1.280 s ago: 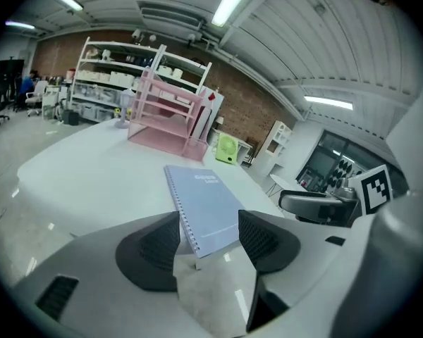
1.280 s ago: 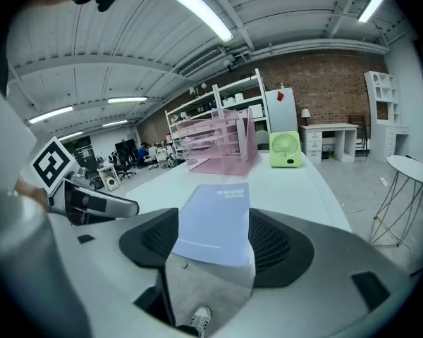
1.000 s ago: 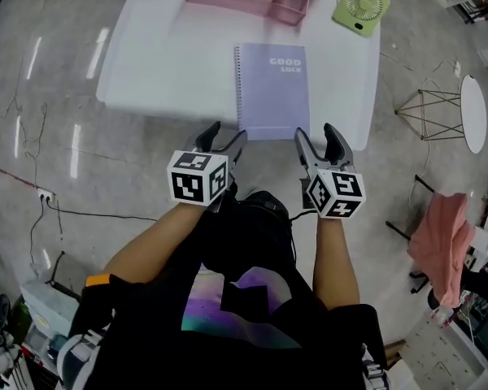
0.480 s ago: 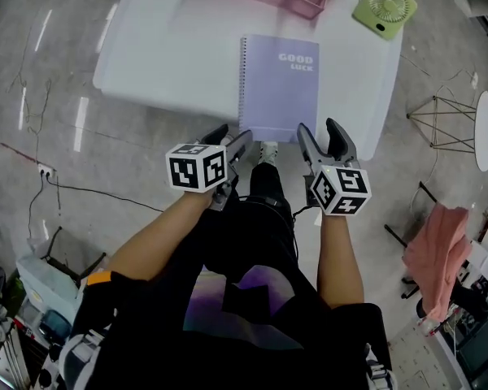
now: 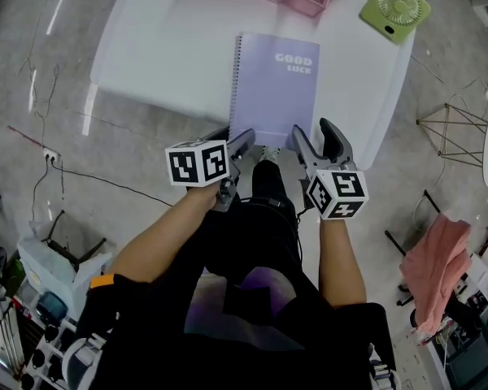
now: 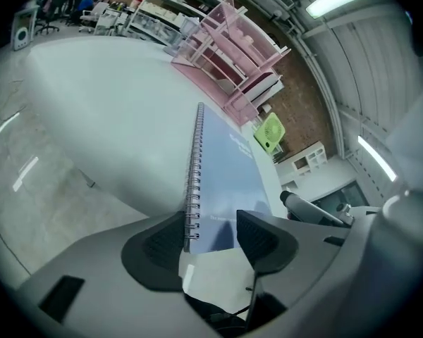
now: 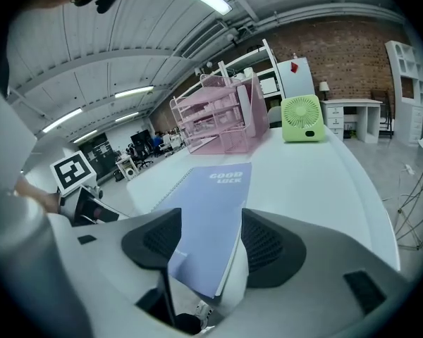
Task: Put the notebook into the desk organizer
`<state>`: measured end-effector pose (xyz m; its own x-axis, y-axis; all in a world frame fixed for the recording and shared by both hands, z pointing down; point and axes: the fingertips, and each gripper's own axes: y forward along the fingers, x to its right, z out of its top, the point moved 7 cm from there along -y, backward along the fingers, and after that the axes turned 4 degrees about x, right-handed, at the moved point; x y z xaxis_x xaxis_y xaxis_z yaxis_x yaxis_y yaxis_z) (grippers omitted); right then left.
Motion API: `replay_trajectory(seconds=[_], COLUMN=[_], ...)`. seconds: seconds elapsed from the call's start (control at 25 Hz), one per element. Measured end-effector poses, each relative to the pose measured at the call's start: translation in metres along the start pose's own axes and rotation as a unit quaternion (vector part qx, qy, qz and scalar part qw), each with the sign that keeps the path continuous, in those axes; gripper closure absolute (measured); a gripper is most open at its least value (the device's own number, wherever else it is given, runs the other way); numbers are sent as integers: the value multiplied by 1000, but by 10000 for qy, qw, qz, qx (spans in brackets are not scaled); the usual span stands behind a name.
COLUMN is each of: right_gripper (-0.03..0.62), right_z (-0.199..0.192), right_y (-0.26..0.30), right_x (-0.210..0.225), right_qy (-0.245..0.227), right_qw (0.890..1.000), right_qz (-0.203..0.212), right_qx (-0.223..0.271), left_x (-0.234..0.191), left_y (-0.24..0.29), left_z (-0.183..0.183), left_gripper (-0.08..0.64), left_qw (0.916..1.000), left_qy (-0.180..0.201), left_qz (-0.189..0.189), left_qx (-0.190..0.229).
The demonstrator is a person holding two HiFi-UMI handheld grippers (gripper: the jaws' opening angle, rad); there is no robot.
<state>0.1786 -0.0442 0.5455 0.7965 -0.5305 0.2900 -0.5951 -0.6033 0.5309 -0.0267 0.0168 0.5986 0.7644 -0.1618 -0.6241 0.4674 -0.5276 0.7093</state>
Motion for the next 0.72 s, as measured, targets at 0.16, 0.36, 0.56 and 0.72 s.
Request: replay_trajectory(seconds=[0.16, 0.36, 0.56, 0.72], right_gripper=[314, 314, 314, 313], right_z=[-2, -1, 3, 3], right_y=[3, 7, 10, 12], right_x=[9, 23, 33, 38], right_qy=[112, 398, 928, 1400], right_qw=[9998, 9985, 9935, 9860], right_qz=[149, 352, 623, 856], right_qx=[-46, -124, -205, -293], left_x=[2, 14, 18, 23], left_y=[-2, -10, -21, -30], left_z=[2, 10, 18, 28], left_gripper=[405, 485, 502, 505], left_qw=[9991, 9979, 9849, 9620], left_qy=[-29, -629, -1610, -2433], left_qz=[431, 118, -617, -1198], left_qx=[-14, 88, 169, 308])
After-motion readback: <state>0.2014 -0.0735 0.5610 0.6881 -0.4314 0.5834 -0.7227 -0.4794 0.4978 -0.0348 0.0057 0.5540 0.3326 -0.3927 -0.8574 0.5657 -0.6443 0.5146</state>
